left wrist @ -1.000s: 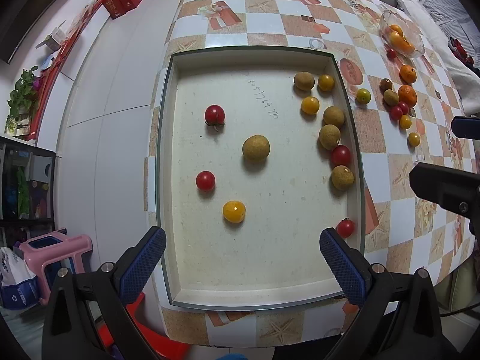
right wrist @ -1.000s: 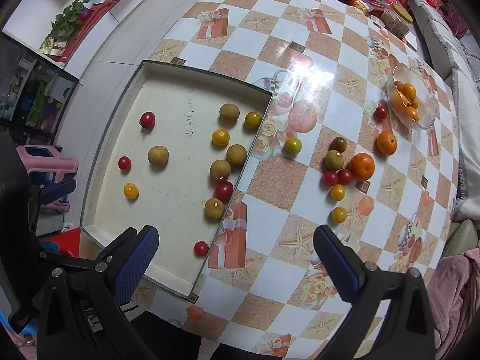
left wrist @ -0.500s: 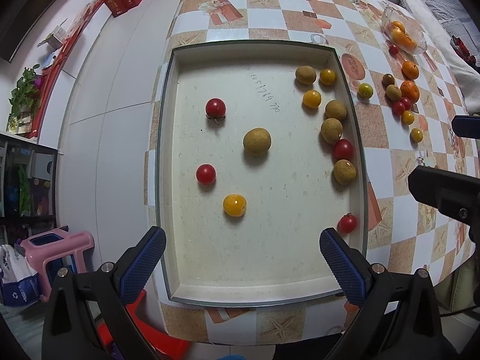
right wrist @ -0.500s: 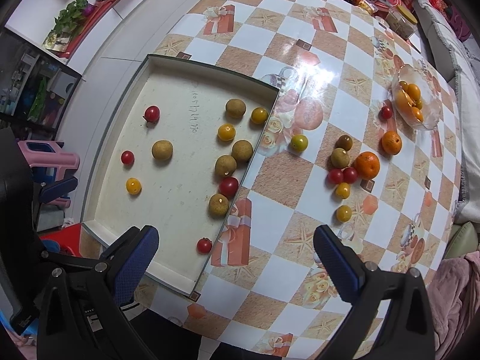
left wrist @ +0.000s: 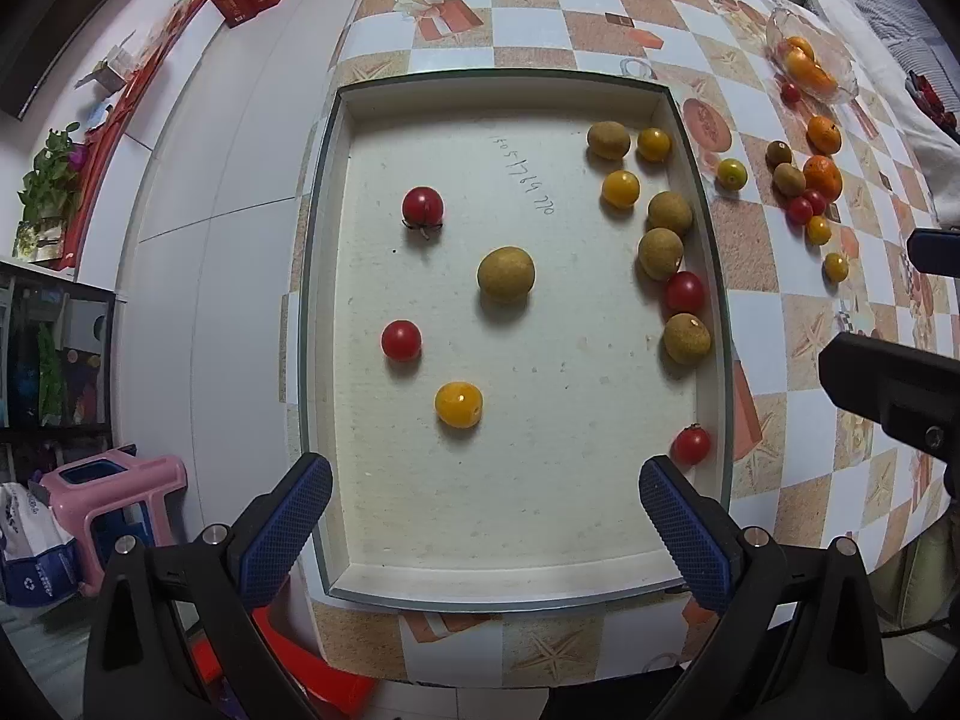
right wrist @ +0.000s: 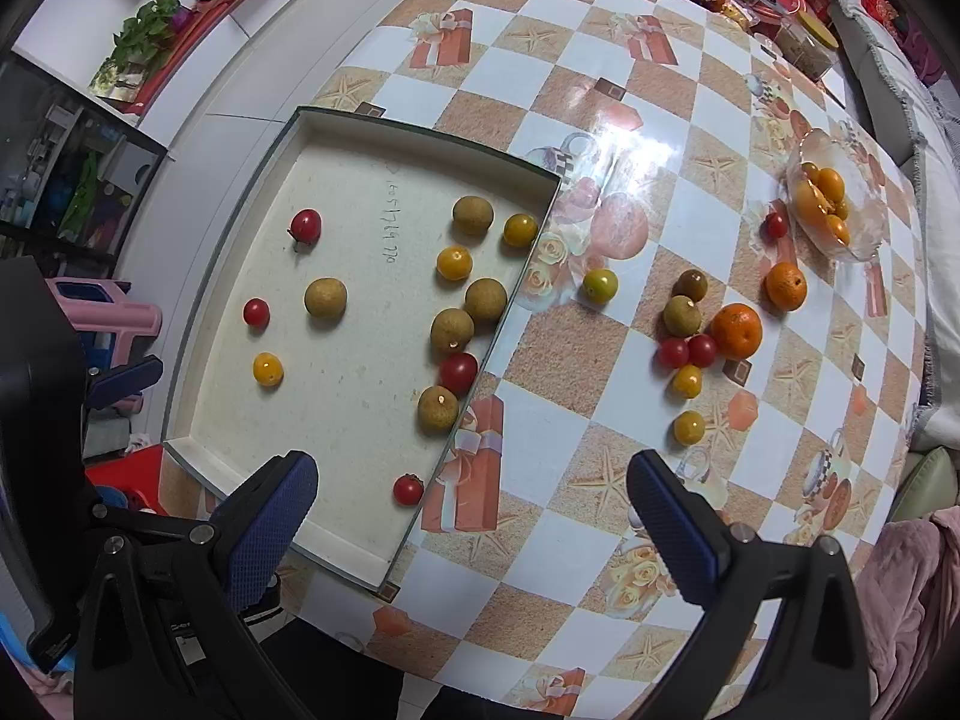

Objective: Organize fruits

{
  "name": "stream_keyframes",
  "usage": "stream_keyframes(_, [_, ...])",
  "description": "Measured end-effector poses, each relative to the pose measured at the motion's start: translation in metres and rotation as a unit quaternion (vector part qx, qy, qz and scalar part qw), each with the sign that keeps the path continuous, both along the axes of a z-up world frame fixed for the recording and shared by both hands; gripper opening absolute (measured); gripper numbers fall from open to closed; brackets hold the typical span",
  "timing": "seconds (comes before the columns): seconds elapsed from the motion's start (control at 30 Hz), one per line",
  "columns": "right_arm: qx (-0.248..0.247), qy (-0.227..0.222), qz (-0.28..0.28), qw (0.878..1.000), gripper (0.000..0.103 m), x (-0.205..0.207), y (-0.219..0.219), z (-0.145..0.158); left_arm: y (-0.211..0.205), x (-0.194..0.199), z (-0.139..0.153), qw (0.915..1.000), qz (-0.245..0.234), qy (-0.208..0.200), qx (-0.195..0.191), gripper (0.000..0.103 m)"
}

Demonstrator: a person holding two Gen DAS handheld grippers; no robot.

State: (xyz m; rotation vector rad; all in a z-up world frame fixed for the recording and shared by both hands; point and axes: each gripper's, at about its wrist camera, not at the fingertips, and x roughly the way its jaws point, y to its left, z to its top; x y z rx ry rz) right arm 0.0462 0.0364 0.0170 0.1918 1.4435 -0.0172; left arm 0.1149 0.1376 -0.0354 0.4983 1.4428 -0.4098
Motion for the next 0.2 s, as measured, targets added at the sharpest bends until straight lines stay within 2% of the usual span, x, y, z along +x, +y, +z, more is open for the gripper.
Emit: stream_keyframes(0.2, [0.002, 0.002, 0.001, 1.0, 0.103, -0.0002, 0.0001, -0.0018, -0.0005, -0.0008, 0.0004, 1.0, 0.001, -0.004, 0.002, 0.103])
